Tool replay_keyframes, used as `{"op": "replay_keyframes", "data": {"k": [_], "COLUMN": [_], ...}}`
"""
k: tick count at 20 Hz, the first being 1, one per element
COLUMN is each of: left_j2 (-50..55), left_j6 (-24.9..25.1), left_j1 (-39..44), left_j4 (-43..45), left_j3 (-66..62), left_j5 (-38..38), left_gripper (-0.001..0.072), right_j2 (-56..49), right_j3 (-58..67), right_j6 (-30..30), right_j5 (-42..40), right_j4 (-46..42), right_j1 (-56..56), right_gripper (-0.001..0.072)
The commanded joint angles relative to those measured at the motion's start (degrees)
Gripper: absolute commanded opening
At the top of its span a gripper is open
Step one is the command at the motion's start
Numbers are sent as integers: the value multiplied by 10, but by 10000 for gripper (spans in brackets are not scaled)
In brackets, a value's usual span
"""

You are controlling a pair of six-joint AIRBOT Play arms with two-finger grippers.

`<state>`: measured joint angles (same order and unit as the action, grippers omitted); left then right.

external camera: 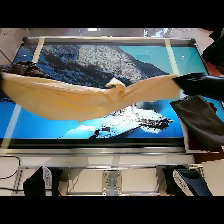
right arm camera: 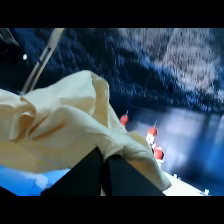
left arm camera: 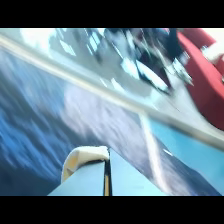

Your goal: Fold the shirts.

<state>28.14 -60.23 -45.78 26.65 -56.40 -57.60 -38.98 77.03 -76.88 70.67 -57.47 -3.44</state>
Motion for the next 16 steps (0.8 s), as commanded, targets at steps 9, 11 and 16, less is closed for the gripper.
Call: {"op": "replay_keyframes", "data": {"k": [9, 11, 16], "left_j2": [181, 256, 495], "left_j6": [-71, -73, -134], "left_j1": [51, 165, 366], "left_j4": [67, 170, 396], "left_j3": [-258, -241, -228], "left_j5": [-181, -179, -61], "left_gripper": [4, 4, 6], "right_j2": [-28, -82, -198], "right_j3": [61, -3, -193], "right_j6": [-14, 13, 74], "right_j5": [110, 106, -12], "right_j4": [15, 36, 52], "right_j1": [0, 0, 17], "right_gripper": [14, 14, 14]}}
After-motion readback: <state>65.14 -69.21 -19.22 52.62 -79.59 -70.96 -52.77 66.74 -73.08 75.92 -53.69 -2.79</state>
